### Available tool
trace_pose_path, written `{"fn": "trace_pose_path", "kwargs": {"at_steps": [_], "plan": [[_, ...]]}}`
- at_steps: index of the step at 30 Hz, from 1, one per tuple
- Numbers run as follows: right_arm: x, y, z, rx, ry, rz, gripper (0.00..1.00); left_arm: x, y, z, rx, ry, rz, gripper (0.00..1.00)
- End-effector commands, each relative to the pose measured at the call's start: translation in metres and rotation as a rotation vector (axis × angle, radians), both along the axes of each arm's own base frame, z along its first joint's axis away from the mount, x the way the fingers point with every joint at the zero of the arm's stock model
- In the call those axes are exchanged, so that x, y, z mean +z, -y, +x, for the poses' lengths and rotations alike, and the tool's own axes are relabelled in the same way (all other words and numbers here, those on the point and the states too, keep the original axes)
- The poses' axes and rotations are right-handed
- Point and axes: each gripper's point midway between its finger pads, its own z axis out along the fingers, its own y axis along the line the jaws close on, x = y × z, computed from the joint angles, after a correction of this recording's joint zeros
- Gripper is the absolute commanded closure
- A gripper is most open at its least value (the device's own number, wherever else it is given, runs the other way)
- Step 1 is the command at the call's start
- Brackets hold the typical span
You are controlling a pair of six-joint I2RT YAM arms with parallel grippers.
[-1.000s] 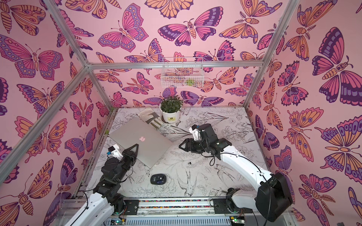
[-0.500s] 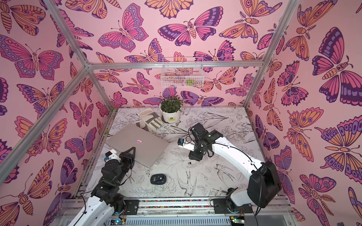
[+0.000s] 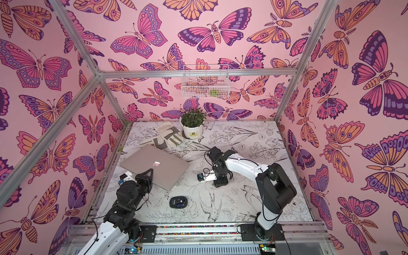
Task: Insert the wireless mouse receiver into the laptop
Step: Adjust the USB plug at the center of the board.
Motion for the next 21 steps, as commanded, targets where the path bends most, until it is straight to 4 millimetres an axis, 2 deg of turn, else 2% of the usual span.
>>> {"fn": "trace_pose_path", "kwargs": {"at_steps": [1,14,21], "plan": [[-0.006,-0.003,0.004,0.042,0.047,-0.003,0.51,0.054,-0.004,0.004,0.025,0.203,-0.052,1.00],[-0.026,-0.004,0.012,0.018,0.078,-0.038,0.56,0.049,-0.009,0.003,0.037,0.193,-0.055,1.00],[-0.036,0.000,0.007,0.015,0.062,-0.068,0.59,0.048,-0.012,0.002,0.045,0.189,-0.056,1.00]]}}
